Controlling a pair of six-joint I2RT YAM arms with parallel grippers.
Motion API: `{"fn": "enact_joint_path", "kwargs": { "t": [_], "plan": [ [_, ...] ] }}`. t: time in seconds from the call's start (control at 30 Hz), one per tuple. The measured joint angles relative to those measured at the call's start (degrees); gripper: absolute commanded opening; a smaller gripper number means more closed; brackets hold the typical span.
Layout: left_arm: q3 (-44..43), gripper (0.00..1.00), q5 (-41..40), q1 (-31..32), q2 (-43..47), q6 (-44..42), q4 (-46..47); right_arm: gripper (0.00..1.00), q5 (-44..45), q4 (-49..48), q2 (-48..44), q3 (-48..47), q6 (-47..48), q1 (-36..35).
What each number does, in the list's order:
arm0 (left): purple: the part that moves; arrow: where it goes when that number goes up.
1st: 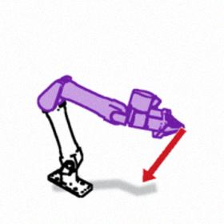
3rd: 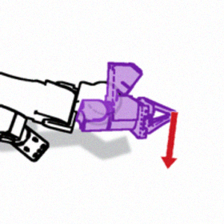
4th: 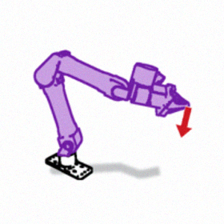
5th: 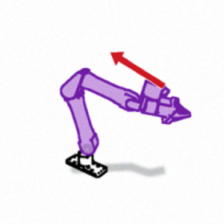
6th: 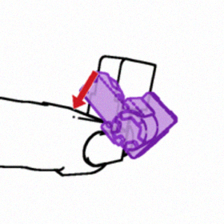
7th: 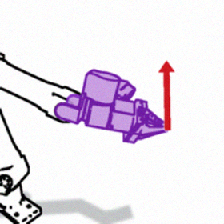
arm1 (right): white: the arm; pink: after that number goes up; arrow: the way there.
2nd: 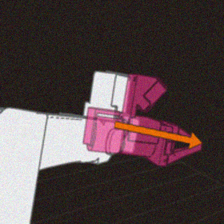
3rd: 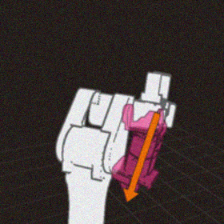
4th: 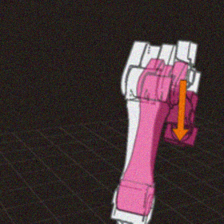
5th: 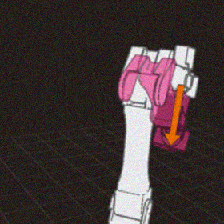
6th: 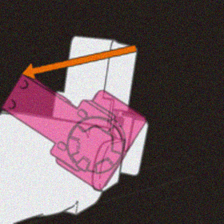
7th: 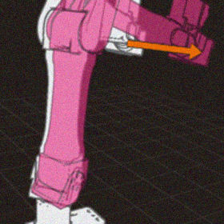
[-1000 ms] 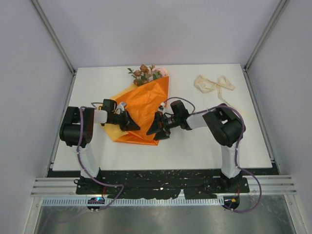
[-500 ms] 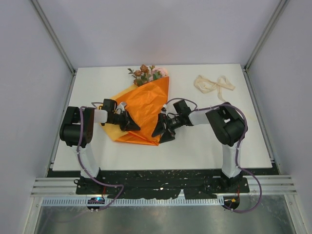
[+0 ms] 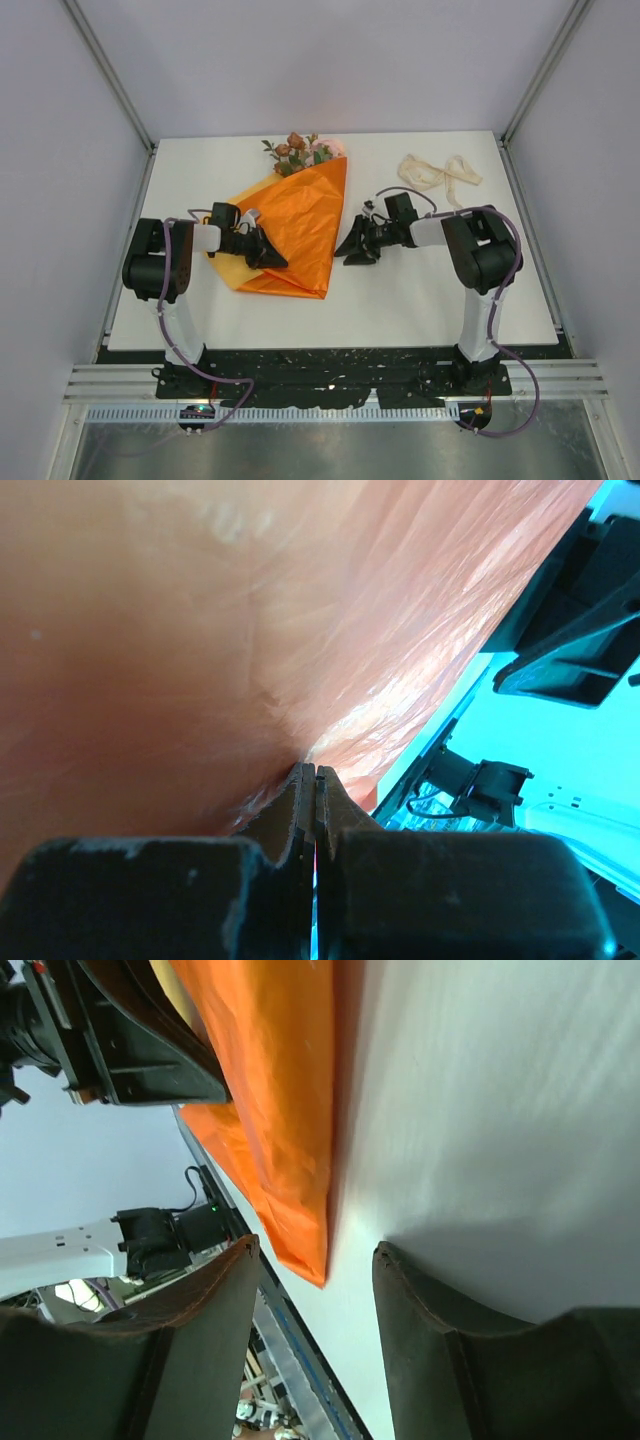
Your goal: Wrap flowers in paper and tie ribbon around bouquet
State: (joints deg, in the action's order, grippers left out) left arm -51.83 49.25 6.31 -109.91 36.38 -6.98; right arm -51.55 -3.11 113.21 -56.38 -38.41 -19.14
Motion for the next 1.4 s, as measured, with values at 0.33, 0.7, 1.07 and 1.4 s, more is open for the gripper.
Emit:
{"fn": "enact_joint_path", "kwargs": {
  "t": [0.33,0.7,1.07,1.4],
  "plan": [
    [-0.1,0.0,-0.1,0.0,0.0,-0.5,-0.2,0.05,0.3,-9.6,10.3,-9.6,-6.4,-1.4],
    [-0.5,0.0,-0.4,0.0,0.0,-0.7,-1.2,0.55,2.2,-10.8,11.2,-13.8,-8.5,-0.1],
    [-1.2,0.0,-0.9,0.1,-0.1,-0.9,-2.2,0.05,7.7,-8.1,17.6,-22.8,-7.2,4.5],
    [-3.5,0.0,-0.7,4.5,-1.8,-0.2,-1.4,0.16,9.3,-3.6,11.1,-15.8,-0.7,8.4]
  ]
}}
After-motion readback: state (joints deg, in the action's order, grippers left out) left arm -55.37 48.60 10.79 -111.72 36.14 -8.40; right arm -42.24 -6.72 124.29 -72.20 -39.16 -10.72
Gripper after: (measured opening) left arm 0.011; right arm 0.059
